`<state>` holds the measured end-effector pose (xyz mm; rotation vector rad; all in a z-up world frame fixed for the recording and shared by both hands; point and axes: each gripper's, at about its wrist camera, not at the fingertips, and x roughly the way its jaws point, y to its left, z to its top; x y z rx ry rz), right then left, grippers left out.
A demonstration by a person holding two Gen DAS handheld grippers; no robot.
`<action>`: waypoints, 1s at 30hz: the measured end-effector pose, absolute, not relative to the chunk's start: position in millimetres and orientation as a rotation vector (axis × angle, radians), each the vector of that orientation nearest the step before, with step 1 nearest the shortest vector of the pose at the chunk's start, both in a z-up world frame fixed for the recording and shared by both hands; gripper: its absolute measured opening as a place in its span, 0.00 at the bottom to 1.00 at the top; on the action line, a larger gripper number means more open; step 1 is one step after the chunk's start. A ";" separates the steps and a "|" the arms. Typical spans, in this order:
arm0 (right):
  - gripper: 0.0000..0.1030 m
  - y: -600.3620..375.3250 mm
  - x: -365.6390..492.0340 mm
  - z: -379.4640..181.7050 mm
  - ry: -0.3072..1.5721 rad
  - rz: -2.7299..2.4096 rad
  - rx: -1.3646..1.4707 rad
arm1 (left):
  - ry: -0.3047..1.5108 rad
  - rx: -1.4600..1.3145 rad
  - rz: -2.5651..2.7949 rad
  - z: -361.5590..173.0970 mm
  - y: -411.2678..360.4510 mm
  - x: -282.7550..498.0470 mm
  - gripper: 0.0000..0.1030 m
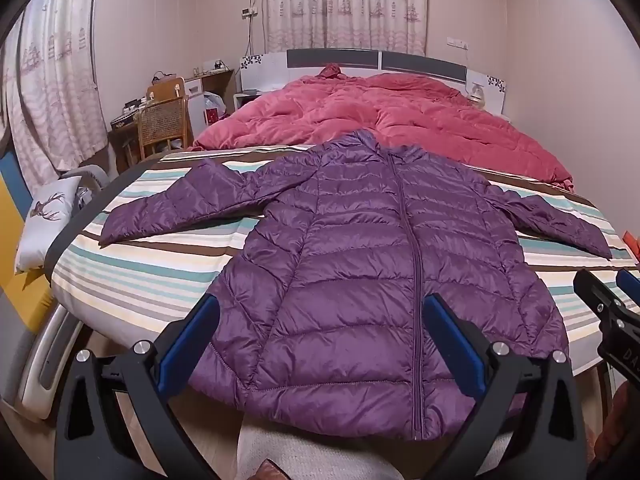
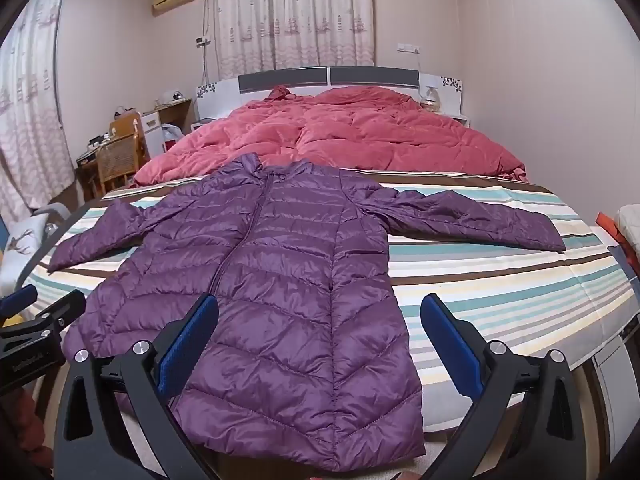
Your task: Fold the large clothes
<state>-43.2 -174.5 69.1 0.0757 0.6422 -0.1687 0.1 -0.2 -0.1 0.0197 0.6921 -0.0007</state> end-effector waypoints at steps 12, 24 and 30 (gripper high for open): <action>0.97 -172.4 -43.5 69.1 0.640 -0.169 0.076 | 0.694 0.016 0.005 -0.5 -6.7 1.8 0.98; 0.97 -173.2 -43.4 67.2 0.645 -0.173 0.073 | 0.702 0.015 -0.002 -7.7 -6.9 -0.5 0.98; 0.97 -173.4 -43.7 67.0 0.643 -0.170 0.077 | 0.706 0.012 -0.008 -9.8 -4.0 0.2 0.98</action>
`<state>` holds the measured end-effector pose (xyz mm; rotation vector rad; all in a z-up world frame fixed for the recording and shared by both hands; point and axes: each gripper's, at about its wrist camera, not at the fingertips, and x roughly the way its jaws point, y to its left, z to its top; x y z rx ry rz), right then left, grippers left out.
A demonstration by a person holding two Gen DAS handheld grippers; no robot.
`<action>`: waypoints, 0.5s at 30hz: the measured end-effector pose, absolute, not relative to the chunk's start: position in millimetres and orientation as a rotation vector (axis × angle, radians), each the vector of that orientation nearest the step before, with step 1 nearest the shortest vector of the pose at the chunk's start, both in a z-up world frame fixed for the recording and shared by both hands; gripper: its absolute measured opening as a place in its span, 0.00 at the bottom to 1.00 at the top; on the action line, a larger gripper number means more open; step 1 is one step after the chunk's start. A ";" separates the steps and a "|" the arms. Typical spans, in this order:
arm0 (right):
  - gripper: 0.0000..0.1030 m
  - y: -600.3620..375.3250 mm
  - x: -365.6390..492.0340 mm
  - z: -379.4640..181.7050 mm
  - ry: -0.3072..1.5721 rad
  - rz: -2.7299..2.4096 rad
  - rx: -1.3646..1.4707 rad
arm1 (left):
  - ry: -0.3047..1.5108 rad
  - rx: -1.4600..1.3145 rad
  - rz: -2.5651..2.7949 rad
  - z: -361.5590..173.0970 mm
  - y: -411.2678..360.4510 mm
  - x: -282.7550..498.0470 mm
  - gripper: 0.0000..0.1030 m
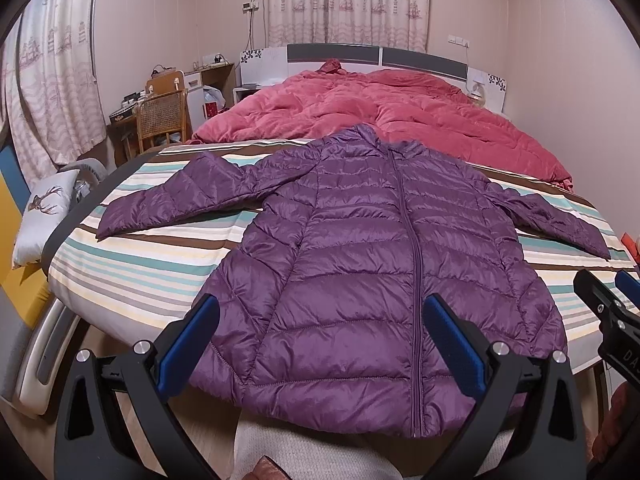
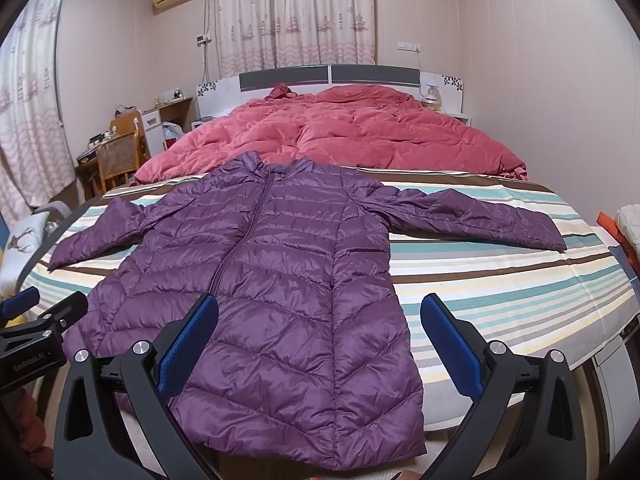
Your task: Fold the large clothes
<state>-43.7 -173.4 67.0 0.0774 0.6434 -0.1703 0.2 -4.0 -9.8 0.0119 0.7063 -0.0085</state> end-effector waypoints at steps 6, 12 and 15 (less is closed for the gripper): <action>0.97 -172.8 -43.5 64.7 0.647 -0.173 0.074 | 0.710 0.008 -0.010 -10.1 -3.2 0.1 0.98; 0.97 -171.5 -44.3 64.1 0.650 -0.174 0.074 | 0.713 0.005 -0.012 -10.8 -1.9 1.2 0.98; 0.97 -170.8 -44.5 63.2 0.651 -0.173 0.071 | 0.709 0.009 -0.016 -10.2 -3.3 0.1 0.98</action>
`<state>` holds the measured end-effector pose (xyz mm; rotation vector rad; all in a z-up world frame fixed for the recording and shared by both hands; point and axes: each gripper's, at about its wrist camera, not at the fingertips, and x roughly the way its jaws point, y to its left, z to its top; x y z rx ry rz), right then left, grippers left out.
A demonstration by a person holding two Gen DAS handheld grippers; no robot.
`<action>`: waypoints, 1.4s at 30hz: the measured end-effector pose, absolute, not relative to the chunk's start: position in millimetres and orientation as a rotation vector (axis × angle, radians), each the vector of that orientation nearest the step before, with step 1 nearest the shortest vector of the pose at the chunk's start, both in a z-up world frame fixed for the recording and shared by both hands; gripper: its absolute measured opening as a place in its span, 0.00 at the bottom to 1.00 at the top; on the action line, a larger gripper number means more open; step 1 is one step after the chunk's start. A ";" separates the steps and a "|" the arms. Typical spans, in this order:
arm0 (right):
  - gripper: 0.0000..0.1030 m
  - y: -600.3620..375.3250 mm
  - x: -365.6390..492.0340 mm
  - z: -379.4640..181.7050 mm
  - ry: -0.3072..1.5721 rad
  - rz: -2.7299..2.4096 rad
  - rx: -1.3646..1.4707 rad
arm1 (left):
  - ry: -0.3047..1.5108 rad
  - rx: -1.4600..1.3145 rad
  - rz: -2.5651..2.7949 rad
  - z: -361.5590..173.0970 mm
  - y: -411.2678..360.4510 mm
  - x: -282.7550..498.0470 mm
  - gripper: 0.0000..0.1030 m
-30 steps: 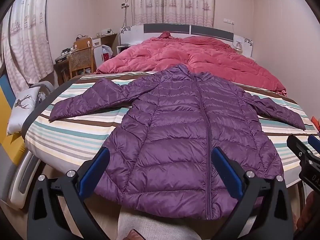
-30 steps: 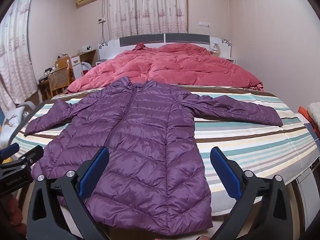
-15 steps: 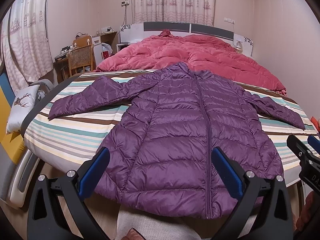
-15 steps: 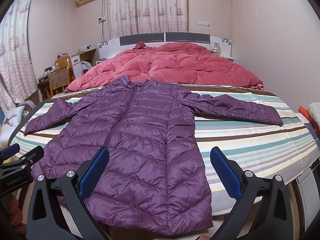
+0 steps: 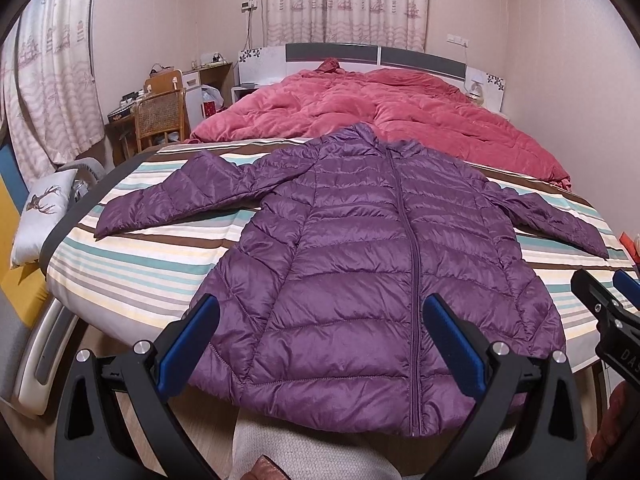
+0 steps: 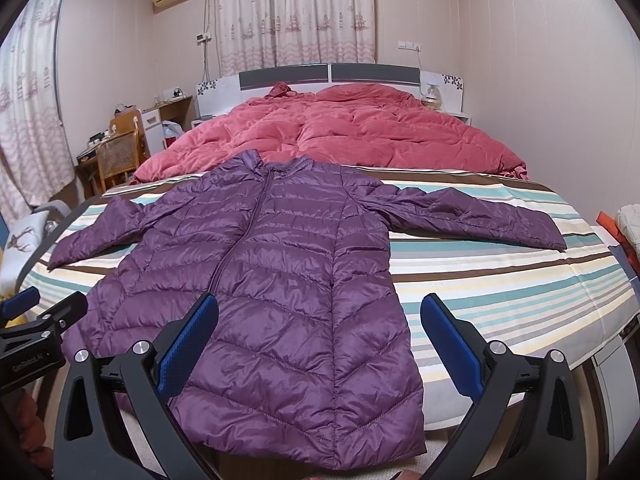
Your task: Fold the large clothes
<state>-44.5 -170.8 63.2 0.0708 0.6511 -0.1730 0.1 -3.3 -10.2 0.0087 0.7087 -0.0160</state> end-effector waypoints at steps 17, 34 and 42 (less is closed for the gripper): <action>0.97 -169.6 -43.4 59.8 0.654 -0.171 0.070 | 0.716 0.006 -0.015 -8.1 -2.1 -0.8 0.98; 0.97 -169.1 -42.3 60.7 0.661 -0.171 0.068 | 0.729 0.002 -0.017 -10.0 -2.5 -0.9 0.98; 0.97 -169.4 -41.4 62.0 0.664 -0.171 0.070 | 0.733 0.004 -0.017 -11.1 -2.6 1.5 0.98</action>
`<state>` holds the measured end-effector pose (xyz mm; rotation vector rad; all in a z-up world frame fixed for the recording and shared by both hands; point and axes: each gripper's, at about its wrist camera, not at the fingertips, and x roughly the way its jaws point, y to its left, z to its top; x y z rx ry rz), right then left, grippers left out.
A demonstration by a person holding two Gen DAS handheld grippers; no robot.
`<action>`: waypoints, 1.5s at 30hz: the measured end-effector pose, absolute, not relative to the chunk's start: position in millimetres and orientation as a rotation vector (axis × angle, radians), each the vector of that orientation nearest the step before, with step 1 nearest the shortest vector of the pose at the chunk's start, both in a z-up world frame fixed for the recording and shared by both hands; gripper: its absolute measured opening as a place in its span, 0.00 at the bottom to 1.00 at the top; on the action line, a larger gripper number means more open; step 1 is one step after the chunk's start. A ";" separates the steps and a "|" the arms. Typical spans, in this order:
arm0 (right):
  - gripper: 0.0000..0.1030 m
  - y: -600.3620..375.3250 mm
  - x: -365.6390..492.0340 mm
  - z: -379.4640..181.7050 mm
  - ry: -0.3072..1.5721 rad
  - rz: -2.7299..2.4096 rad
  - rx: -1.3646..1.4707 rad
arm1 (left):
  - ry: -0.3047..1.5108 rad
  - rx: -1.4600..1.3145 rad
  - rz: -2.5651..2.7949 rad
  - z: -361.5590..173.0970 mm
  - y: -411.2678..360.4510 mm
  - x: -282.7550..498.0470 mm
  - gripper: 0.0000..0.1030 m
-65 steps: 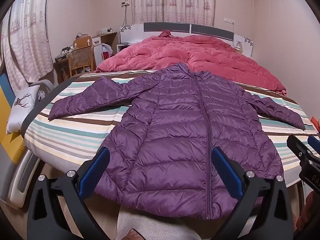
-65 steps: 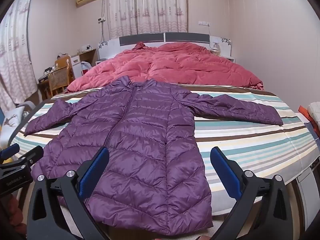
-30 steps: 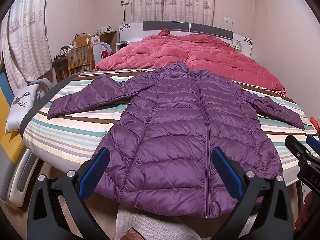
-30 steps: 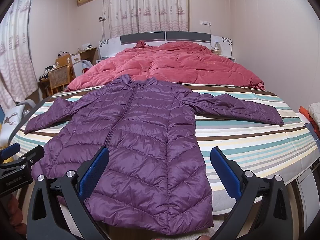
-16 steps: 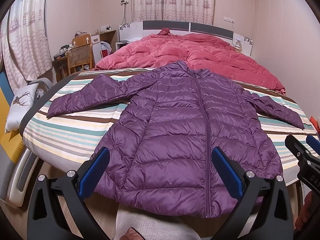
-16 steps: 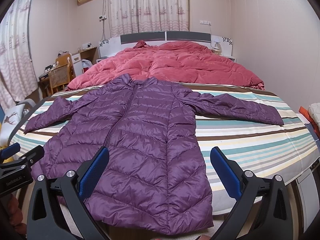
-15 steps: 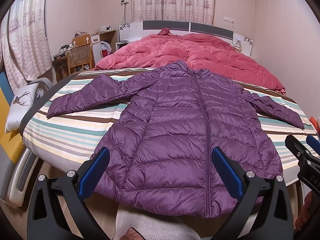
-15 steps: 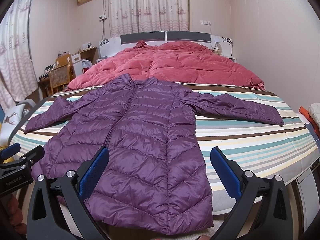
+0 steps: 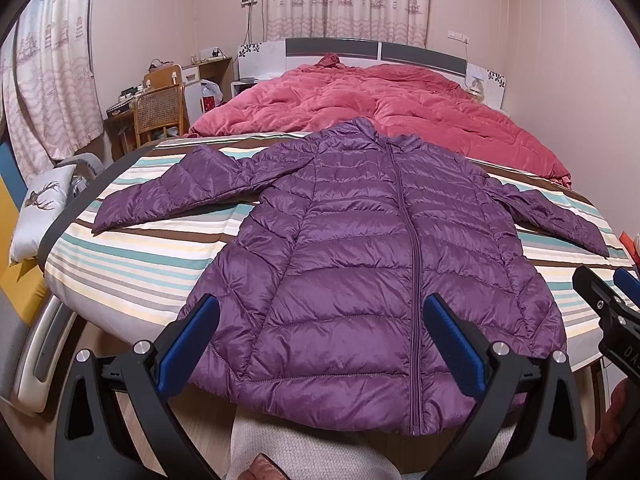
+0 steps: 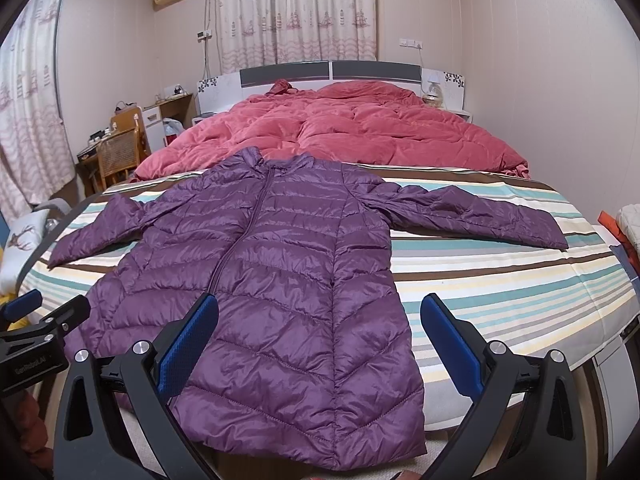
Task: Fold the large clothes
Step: 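Grasp the jacket sleeve cuff with the right gripper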
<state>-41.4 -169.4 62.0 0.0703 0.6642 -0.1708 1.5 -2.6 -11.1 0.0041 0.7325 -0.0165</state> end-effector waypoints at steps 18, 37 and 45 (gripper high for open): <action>0.97 -223.0 -7.7 53.9 0.725 -0.149 0.184 | 0.829 -0.095 -0.125 -31.2 8.5 45.5 0.98; 0.97 -452.6 58.1 -21.9 0.789 -0.471 0.640 | 0.818 -0.009 0.103 -66.7 43.8 164.8 0.98; 0.68 -526.7 69.7 -45.3 0.716 -0.568 0.836 | 0.842 -0.028 0.154 -85.8 57.8 193.0 0.98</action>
